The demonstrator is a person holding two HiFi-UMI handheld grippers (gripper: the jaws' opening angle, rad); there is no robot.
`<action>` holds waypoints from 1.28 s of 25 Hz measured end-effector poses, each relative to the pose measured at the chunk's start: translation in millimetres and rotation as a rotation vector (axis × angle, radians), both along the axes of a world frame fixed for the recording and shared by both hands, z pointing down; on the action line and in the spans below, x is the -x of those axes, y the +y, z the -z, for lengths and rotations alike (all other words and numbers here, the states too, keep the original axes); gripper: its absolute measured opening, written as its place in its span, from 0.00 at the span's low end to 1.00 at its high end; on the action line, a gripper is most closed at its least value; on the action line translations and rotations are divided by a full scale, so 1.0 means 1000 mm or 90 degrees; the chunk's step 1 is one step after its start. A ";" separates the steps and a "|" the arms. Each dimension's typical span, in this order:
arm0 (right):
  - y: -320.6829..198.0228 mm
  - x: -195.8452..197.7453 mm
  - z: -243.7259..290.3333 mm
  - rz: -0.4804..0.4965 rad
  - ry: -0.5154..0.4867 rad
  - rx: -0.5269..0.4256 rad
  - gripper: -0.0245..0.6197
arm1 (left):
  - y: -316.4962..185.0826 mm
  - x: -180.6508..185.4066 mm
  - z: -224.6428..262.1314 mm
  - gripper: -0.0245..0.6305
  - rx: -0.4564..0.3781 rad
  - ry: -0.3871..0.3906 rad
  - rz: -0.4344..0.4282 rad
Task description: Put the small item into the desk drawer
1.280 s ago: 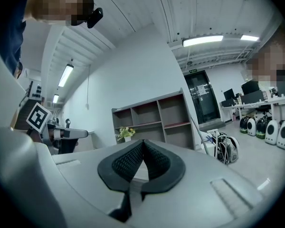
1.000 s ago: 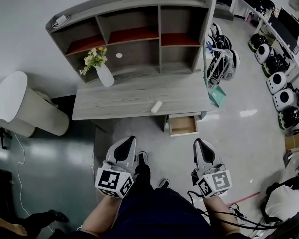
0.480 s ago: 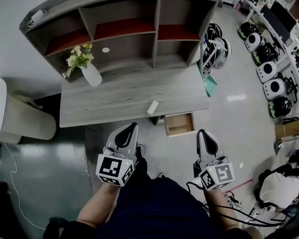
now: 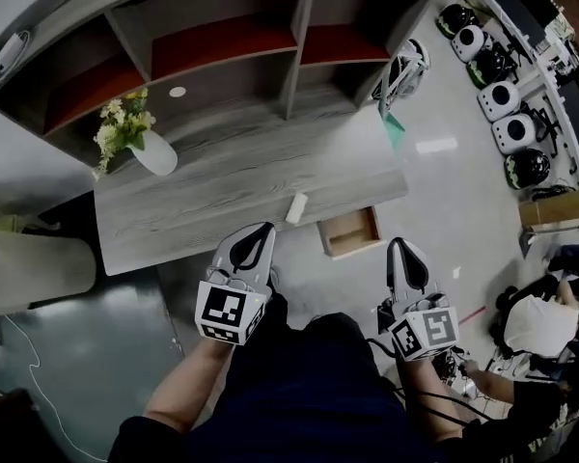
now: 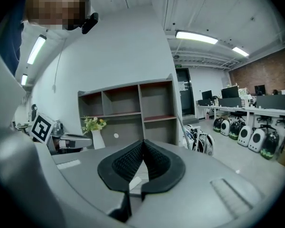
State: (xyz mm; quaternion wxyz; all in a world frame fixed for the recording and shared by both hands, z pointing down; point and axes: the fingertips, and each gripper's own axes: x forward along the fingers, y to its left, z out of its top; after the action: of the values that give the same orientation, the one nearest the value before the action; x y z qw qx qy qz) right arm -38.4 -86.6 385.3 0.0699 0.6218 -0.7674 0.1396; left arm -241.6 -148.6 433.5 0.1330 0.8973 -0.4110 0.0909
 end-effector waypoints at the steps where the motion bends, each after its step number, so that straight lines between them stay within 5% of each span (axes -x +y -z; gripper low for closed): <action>1: -0.002 0.001 -0.002 -0.009 0.001 0.003 0.05 | -0.005 -0.001 -0.006 0.04 0.006 -0.003 -0.009; 13: -0.003 -0.028 -0.019 -0.080 -0.006 0.037 0.05 | -0.041 -0.033 -0.073 0.05 0.075 -0.064 -0.057; 23: -0.002 -0.066 -0.036 -0.132 -0.052 0.042 0.05 | -0.053 -0.063 -0.160 0.05 0.212 -0.153 -0.097; 26: 0.006 -0.079 -0.042 -0.152 -0.063 0.048 0.05 | -0.050 -0.070 -0.185 0.21 0.267 -0.192 -0.114; 32: 0.016 -0.103 -0.052 -0.192 -0.084 0.057 0.05 | -0.043 -0.075 -0.232 0.22 0.342 -0.284 -0.152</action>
State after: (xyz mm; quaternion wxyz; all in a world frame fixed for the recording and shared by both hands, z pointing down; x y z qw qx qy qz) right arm 64.9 -70.7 437.2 0.0256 0.7159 -0.6612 0.2229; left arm -166.3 -191.4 665.4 0.2596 0.8300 -0.2837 0.4039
